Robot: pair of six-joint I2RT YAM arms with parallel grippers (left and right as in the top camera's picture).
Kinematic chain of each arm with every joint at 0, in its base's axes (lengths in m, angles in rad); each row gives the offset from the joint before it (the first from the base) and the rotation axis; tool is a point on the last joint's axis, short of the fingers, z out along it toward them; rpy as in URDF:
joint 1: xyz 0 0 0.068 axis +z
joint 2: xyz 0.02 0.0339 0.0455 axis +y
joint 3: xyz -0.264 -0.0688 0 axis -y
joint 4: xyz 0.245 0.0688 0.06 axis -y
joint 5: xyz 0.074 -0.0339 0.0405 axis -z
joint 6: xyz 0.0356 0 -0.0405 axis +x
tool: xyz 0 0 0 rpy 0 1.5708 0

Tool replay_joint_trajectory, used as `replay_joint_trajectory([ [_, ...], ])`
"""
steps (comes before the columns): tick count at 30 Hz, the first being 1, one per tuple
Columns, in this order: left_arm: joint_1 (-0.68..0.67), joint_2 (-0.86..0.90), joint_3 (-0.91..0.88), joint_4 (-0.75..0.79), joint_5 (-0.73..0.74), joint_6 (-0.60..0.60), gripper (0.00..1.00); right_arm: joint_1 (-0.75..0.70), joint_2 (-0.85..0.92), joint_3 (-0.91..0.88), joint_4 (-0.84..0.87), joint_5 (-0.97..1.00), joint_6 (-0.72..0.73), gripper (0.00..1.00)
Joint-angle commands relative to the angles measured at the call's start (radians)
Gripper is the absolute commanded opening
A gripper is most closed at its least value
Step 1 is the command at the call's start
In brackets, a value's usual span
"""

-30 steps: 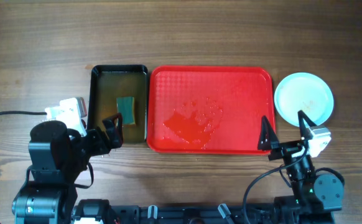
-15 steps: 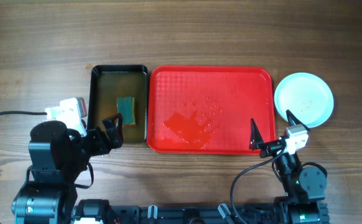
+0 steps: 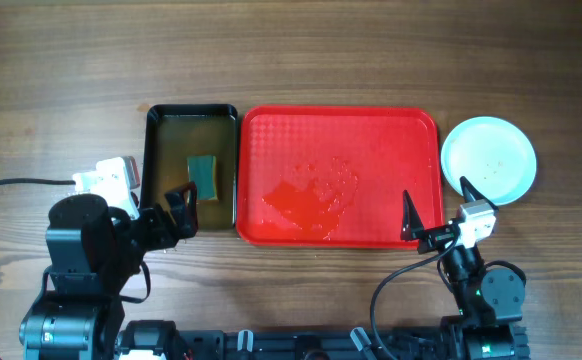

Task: Clean dirty plates on tray and stack at the side

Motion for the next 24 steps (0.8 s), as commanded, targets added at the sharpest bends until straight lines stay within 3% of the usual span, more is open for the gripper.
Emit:
replay_joint_trajectory([
  [1, 0.004, -0.005, -0.004, 0.002, -0.01, 0.017, 1.0, -0.005, 0.001, -0.001, 0.005, -0.018, -0.017, 0.99],
  [8, 0.027, -0.171, -0.079, 0.004, -0.063, 0.055, 1.0, -0.005, 0.001, -0.001, 0.005, -0.018, -0.017, 0.99],
  [16, 0.069, -0.653, -0.745, 0.742, -0.024, 0.051, 1.0, -0.005, 0.001, -0.001, 0.005, -0.018, -0.017, 0.99],
  [19, 0.069, -0.651, -0.85, 0.973, -0.013, 0.056, 1.0, -0.005, 0.001, -0.001, 0.005, -0.018, -0.018, 1.0],
  [21, 0.066, -0.651, -0.879, 1.022, -0.011, 0.125, 1.0, -0.005, 0.001, -0.001, 0.005, -0.018, -0.017, 0.99],
  [24, 0.048, -0.651, -0.879, 0.951, -0.005, 0.209, 1.0, -0.005, 0.001, -0.001, 0.005, -0.018, -0.017, 1.0],
])
